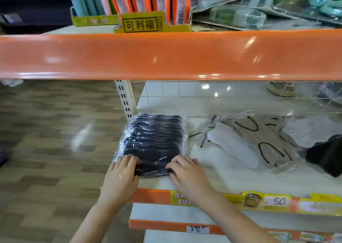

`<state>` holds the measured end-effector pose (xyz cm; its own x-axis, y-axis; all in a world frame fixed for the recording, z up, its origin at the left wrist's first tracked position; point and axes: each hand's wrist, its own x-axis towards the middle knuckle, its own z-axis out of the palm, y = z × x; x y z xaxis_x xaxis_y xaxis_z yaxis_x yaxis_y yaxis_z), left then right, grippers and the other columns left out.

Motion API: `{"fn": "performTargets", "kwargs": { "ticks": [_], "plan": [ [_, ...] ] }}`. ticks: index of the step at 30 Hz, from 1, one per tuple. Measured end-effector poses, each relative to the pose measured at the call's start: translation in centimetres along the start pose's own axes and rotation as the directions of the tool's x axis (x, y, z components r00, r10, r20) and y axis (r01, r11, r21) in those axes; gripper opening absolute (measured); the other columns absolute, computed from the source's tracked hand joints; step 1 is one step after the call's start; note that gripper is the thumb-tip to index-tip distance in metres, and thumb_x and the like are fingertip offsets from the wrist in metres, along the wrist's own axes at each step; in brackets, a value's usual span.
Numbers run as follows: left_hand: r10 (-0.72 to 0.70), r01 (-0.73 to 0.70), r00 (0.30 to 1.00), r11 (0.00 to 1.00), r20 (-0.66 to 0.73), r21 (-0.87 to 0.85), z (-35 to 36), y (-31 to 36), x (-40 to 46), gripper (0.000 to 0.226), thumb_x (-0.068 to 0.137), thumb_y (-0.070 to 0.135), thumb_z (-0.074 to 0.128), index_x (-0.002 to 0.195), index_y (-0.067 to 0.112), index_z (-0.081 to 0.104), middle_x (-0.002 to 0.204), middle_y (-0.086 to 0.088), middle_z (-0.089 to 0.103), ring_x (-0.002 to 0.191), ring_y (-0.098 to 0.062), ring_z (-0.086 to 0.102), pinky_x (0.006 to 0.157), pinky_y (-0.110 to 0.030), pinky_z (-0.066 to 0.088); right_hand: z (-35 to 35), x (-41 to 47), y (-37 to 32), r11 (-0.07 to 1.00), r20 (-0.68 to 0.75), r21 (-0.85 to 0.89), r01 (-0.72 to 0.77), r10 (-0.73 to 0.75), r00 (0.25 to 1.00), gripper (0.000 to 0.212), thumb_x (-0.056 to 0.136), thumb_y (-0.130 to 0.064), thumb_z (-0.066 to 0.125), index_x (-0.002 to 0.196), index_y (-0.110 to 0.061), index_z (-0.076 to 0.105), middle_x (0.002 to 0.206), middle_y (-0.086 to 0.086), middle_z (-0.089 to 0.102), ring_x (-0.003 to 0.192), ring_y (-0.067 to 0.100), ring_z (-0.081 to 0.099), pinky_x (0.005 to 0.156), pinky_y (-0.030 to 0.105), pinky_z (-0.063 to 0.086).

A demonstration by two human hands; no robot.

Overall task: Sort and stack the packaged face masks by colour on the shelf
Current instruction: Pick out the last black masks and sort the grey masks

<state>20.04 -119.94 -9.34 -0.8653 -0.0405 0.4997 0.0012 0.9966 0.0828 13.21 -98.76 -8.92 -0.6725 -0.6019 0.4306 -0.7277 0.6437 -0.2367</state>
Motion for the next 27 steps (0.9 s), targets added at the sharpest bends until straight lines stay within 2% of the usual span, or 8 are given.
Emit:
{"fn": "performTargets", "kwargs": {
  "ticks": [3, 5, 7, 10, 14, 19, 24, 27],
  "plan": [
    [-0.052, 0.058, 0.988, 0.998, 0.148, -0.031, 0.4, -0.6, -0.2, 0.048, 0.053, 0.010, 0.069, 0.099, 0.020, 0.060, 0.101, 0.003, 0.061, 0.090, -0.025, 0.059, 0.066, -0.035, 0.051, 1.0, -0.2, 0.3, 1.000, 0.008, 0.011, -0.018, 0.018, 1.000, 0.013, 0.074, -0.028, 0.063, 0.087, -0.029, 0.066, 0.090, -0.013, 0.056, 0.083, 0.011, 0.057, 0.066, 0.028, 0.050],
    [-0.115, 0.134, 0.970, 0.988, 0.215, -0.074, 0.6, -0.8, -0.1, 0.047, 0.057, 0.012, 0.076, 0.101, 0.022, 0.062, 0.104, 0.004, 0.061, 0.094, -0.026, 0.060, 0.066, -0.036, 0.051, 1.5, -0.6, 0.5, 0.998, 0.024, 0.038, -0.049, 0.048, 0.999, 0.020, 0.072, -0.024, 0.072, 0.091, -0.028, 0.066, 0.094, -0.013, 0.056, 0.089, 0.010, 0.055, 0.070, 0.028, 0.049],
    [-0.174, 0.213, 0.949, 0.968, 0.261, -0.129, 0.6, -0.8, 0.2, 0.047, 0.063, 0.020, 0.084, 0.107, 0.020, 0.065, 0.110, 0.003, 0.061, 0.103, -0.028, 0.057, 0.072, -0.039, 0.050, 1.6, -0.8, 0.7, 0.994, 0.027, 0.066, -0.087, 0.085, 0.996, 0.024, 0.075, -0.024, 0.071, 0.099, -0.027, 0.066, 0.100, -0.013, 0.055, 0.097, 0.008, 0.052, 0.076, 0.028, 0.046],
    [-0.210, 0.267, 0.929, 0.950, 0.304, -0.162, 0.4, -0.7, 0.6, 0.050, 0.069, 0.032, 0.083, 0.115, 0.021, 0.064, 0.118, 0.004, 0.057, 0.114, -0.025, 0.048, 0.083, -0.039, 0.045, 1.5, -0.9, 0.6, 0.990, 0.026, 0.087, -0.111, 0.109, 0.994, 0.026, 0.082, -0.031, 0.059, 0.106, -0.026, 0.064, 0.105, -0.013, 0.054, 0.102, 0.007, 0.049, 0.083, 0.027, 0.042],
    [-0.192, 0.242, 0.939, 0.958, 0.284, -0.153, 0.5, -0.7, 0.6, 0.038, 0.069, 0.028, 0.083, 0.104, 0.023, 0.068, 0.113, 0.005, 0.059, 0.110, -0.024, 0.050, 0.078, -0.037, 0.044, 1.3, -0.9, 0.4, 0.993, 0.008, 0.084, -0.079, 0.078, 0.997, 0.029, 0.083, -0.039, 0.050, 0.103, -0.026, 0.066, 0.101, -0.013, 0.055, 0.099, 0.006, 0.050, 0.083, 0.026, 0.043],
    [-0.126, 0.159, 0.978, 0.966, 0.164, -0.202, 1.9, -0.7, 0.4, 0.032, 0.055, -0.003, 0.081, 0.077, 0.014, 0.063, 0.095, -0.002, 0.062, 0.086, -0.030, 0.058, 0.068, -0.029, 0.040, 1.3, -1.0, 0.4, 0.997, -0.016, 0.065, -0.037, 0.038, 0.999, 0.028, 0.084, -0.042, 0.050, 0.100, -0.026, 0.066, 0.100, -0.013, 0.055, 0.097, 0.006, 0.050, 0.091, 0.024, 0.038],
    [-0.150, 0.168, 0.984, 0.958, 0.096, -0.230, 2.6, -0.3, 0.8, 0.031, 0.057, -0.011, 0.075, 0.076, 0.008, 0.059, 0.092, -0.004, 0.060, 0.084, -0.027, 0.054, 0.064, -0.027, 0.037, 1.5, -1.1, 0.3, 0.997, -0.023, 0.072, -0.004, 0.006, 1.000, 0.029, 0.086, -0.040, 0.050, 0.101, -0.022, 0.067, 0.100, -0.010, 0.057, 0.098, 0.010, 0.052, 0.090, 0.022, 0.040],
    [-0.105, 0.129, 0.987, 0.969, 0.125, -0.209, 2.6, -0.1, 1.0, 0.033, 0.054, -0.008, 0.075, 0.079, 0.009, 0.062, 0.094, -0.007, 0.061, 0.083, -0.031, 0.058, 0.062, -0.029, 0.044, 1.3, -1.2, 0.0, 0.999, -0.033, 0.047, 0.020, -0.019, 0.999, 0.028, 0.086, -0.037, 0.048, 0.098, -0.020, 0.068, 0.098, -0.008, 0.059, 0.097, 0.009, 0.052, 0.088, 0.020, 0.041]
  ]
}}
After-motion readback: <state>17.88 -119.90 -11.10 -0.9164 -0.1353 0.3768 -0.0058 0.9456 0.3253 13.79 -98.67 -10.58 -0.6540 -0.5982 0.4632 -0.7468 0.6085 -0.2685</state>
